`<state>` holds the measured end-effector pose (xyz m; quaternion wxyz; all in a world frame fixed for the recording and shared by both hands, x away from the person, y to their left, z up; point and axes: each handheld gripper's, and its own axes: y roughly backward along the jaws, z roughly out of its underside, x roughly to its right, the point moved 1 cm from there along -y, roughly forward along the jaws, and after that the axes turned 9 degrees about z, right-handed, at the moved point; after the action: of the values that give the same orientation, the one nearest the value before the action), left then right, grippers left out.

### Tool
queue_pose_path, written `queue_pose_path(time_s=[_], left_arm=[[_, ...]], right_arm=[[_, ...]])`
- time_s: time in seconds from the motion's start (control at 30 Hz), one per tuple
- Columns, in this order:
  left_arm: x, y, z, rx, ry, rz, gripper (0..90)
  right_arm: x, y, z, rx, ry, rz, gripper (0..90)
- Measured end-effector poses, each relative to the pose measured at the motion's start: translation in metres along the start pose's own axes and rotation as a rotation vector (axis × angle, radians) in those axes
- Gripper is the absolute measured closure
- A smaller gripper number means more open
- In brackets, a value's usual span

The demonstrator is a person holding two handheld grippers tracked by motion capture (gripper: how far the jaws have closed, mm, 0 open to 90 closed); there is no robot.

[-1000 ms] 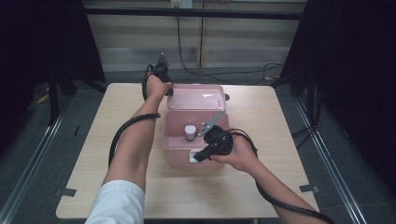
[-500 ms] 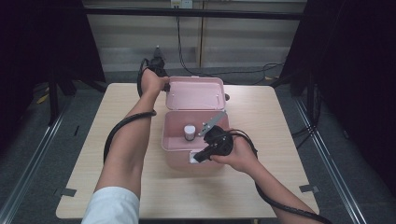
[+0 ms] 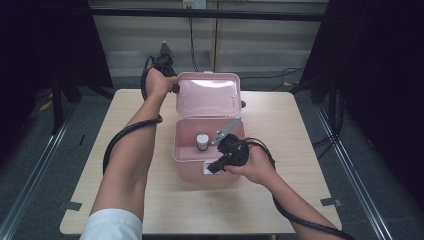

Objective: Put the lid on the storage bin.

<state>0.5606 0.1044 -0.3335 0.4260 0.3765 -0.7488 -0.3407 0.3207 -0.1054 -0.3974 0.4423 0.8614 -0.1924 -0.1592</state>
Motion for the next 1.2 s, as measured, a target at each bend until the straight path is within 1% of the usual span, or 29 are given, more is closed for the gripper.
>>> queue_pose_path(time_s=[0.1, 0.13, 0.17, 0.3, 0.47, 0.6, 0.67, 0.83, 0.97, 1.03, 1.2], left_arm=[[0.002, 0.005, 0.002, 0.003, 0.01, -0.004, 86.2], [0.003, 0.007, 0.002, -0.001, 0.004, -0.007, 86.2], [0.004, 0.009, 0.002, -0.002, 0.007, -0.009, 86.2], [0.006, 0.016, 0.002, -0.012, -0.001, -0.014, 86.3], [0.008, 0.021, 0.002, -0.022, -0.003, -0.015, 86.8], [0.01, 0.024, 0.002, -0.032, 0.0, -0.01, 86.9], [0.01, 0.025, 0.002, -0.033, -0.006, -0.007, 86.9], [0.012, 0.03, 0.005, -0.033, -0.002, 0.0, 87.1], [0.013, 0.035, 0.006, -0.039, -0.012, 0.001, 87.2], [0.014, 0.037, 0.007, -0.039, -0.011, 0.005, 87.4], [0.017, 0.042, 0.008, -0.054, -0.027, 0.004, 87.6]], right_arm=[[0.0, 0.0, -0.001, -0.009, -0.002, 0.005, 90.0], [0.0, 0.0, -0.001, -0.008, -0.002, 0.0, 90.0], [0.001, 0.0, -0.001, -0.007, -0.002, -0.001, 90.0], [0.0, 0.0, -0.001, -0.012, -0.003, 0.008, 90.0], [0.001, 0.0, -0.002, -0.01, -0.01, 0.006, 90.0], [0.002, 0.0, -0.002, -0.013, -0.009, 0.005, 90.0], [0.001, 0.0, -0.002, -0.018, -0.012, 0.006, 90.0], [0.003, 0.0, -0.003, -0.019, -0.013, 0.006, 90.0], [0.002, 0.0, -0.004, -0.021, -0.021, 0.01, 90.0], [0.002, 0.0, -0.004, -0.023, -0.024, 0.009, 90.0], [0.001, 0.0, -0.005, -0.033, -0.031, 0.011, 90.0]])
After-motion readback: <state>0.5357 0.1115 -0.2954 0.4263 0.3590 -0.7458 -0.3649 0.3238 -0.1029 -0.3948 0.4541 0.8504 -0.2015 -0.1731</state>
